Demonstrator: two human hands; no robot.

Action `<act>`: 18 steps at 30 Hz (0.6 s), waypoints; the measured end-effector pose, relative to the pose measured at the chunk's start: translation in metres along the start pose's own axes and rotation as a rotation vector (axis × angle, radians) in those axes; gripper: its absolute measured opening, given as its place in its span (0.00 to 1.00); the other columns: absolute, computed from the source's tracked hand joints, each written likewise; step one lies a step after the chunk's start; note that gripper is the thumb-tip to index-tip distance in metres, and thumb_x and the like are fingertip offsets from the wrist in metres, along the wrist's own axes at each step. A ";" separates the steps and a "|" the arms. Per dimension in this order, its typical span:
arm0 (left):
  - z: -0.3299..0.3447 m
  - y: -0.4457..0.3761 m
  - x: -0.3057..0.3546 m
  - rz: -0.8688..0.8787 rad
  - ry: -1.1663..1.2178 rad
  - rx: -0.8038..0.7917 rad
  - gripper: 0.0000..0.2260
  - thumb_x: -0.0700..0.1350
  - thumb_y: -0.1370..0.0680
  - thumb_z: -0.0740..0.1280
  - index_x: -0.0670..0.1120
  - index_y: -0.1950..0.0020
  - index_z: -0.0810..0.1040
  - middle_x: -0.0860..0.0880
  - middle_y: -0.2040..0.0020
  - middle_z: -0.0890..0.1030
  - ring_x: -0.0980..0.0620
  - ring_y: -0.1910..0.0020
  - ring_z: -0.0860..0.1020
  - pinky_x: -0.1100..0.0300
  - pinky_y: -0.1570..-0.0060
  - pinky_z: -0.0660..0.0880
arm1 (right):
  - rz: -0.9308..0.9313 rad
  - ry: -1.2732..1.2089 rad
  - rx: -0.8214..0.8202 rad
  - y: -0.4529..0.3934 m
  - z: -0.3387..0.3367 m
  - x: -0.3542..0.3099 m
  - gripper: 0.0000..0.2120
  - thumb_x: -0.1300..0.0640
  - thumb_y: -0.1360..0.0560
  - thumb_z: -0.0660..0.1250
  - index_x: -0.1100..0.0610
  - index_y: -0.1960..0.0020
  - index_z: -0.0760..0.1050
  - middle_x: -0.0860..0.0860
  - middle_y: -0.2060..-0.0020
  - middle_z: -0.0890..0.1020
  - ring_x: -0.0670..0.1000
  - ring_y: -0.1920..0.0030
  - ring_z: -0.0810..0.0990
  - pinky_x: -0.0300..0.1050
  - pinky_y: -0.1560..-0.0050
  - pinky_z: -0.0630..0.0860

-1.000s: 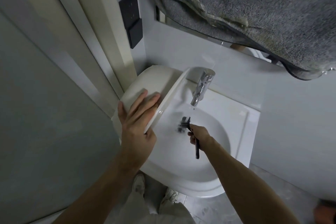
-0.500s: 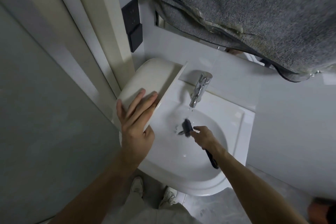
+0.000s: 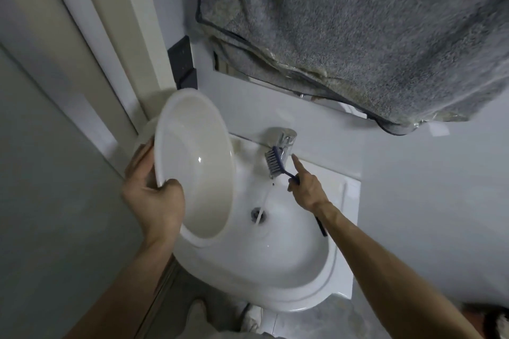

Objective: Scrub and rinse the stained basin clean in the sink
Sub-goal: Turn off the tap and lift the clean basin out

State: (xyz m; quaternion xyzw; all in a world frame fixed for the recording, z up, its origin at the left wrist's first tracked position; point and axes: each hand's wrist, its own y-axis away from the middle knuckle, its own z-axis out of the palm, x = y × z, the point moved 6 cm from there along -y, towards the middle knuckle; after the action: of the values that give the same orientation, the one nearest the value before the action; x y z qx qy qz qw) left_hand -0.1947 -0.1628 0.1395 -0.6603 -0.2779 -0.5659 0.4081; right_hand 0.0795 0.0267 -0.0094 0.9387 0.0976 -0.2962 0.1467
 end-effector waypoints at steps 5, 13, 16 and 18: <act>0.002 0.002 0.013 0.170 -0.072 -0.021 0.35 0.19 0.38 0.61 0.38 0.34 0.79 0.45 0.33 0.78 0.52 0.31 0.75 0.55 0.34 0.75 | -0.072 0.005 -0.010 -0.024 0.000 -0.030 0.33 0.61 0.19 0.56 0.41 0.20 0.48 0.59 0.48 0.83 0.61 0.53 0.81 0.55 0.48 0.78; 0.005 0.013 0.016 0.286 -0.120 -0.026 0.35 0.20 0.38 0.62 0.39 0.33 0.79 0.45 0.34 0.79 0.51 0.29 0.73 0.53 0.32 0.74 | -0.043 0.030 -0.092 -0.024 0.007 -0.021 0.37 0.64 0.21 0.57 0.37 0.21 0.48 0.59 0.47 0.83 0.60 0.52 0.81 0.54 0.46 0.79; 0.010 0.019 0.018 0.388 -0.180 -0.058 0.35 0.21 0.38 0.62 0.40 0.32 0.79 0.47 0.34 0.79 0.48 0.28 0.71 0.41 0.33 0.72 | 0.014 0.018 -0.179 -0.021 0.014 -0.012 0.40 0.66 0.23 0.57 0.34 0.22 0.45 0.58 0.49 0.83 0.58 0.53 0.82 0.53 0.45 0.79; 0.016 0.025 0.023 0.471 -0.200 -0.073 0.35 0.23 0.38 0.61 0.39 0.33 0.79 0.46 0.34 0.79 0.46 0.28 0.71 0.37 0.34 0.71 | 0.025 0.012 -0.198 -0.020 0.015 -0.008 0.42 0.66 0.23 0.56 0.32 0.23 0.44 0.58 0.51 0.83 0.57 0.53 0.82 0.53 0.45 0.79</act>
State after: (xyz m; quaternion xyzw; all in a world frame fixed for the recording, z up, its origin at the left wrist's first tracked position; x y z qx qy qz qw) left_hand -0.1608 -0.1640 0.1563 -0.7736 -0.1348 -0.3970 0.4752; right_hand 0.0591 0.0399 -0.0210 0.9225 0.1155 -0.2778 0.2418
